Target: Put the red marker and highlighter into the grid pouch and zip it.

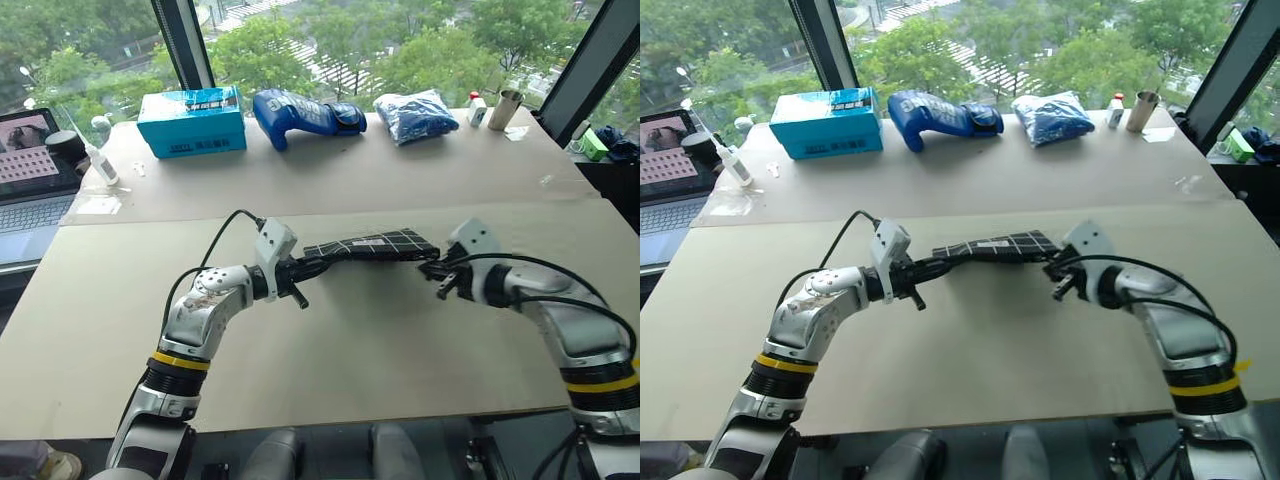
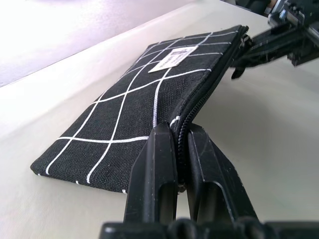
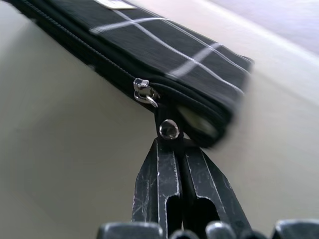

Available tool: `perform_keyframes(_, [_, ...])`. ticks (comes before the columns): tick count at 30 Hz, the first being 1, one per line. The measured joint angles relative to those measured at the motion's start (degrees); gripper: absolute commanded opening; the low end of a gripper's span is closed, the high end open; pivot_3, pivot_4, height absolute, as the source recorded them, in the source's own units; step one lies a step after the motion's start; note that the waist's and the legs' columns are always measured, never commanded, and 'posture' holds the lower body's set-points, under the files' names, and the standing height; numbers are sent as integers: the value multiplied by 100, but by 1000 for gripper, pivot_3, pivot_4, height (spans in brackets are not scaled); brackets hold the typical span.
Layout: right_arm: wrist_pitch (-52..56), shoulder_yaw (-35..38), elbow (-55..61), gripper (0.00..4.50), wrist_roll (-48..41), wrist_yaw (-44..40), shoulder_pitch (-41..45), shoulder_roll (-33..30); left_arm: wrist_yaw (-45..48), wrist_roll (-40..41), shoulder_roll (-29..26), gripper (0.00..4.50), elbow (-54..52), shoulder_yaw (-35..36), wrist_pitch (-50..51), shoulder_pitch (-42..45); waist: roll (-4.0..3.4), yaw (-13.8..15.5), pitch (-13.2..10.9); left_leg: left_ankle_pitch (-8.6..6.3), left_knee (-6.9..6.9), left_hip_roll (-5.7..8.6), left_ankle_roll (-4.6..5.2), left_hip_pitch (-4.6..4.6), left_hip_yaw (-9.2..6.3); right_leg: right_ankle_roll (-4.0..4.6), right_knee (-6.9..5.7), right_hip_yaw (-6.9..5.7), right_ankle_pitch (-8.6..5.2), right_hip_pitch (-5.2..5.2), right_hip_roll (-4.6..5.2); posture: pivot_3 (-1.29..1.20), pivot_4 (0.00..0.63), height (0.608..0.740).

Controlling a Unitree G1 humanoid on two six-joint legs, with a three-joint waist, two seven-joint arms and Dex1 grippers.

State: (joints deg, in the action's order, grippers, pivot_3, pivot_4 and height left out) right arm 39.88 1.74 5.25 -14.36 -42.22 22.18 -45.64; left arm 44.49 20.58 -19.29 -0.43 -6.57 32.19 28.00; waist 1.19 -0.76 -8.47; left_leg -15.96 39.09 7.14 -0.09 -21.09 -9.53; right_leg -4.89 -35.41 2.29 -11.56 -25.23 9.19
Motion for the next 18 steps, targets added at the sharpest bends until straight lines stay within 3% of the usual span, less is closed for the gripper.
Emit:
perform_keyframes(5, [-202,360,-348,1524,-55,-94,-69,-101,17,-7,-37,0,90,66,-118,5,0,-1,0,0,0,-2,0,0,3,0,2,1,0,1,1,0,150,740])
perform_keyframes(10, [-16,462,-118,3343,-433,-189,-68,125,144,-19,-47,0,168,124,-336,12,0,8,0,0,0,-2,0,-2,3,-1,7,1,1,3,3,0,150,740])
perform_keyframes(13, [295,649,61,3343,-905,-458,-164,130,379,-24,-55,0,229,45,-561,24,0,29,0,-1,1,0,2,-4,3,-3,15,0,2,6,5,0,150,740])
perform_keyframes(18, [298,1189,303,3343,-1297,-1093,-775,-419,1138,-175,-288,0,553,-199,-1390,21,0,103,0,-5,1,3,8,-4,4,-8,29,-1,6,10,4,0,150,740])
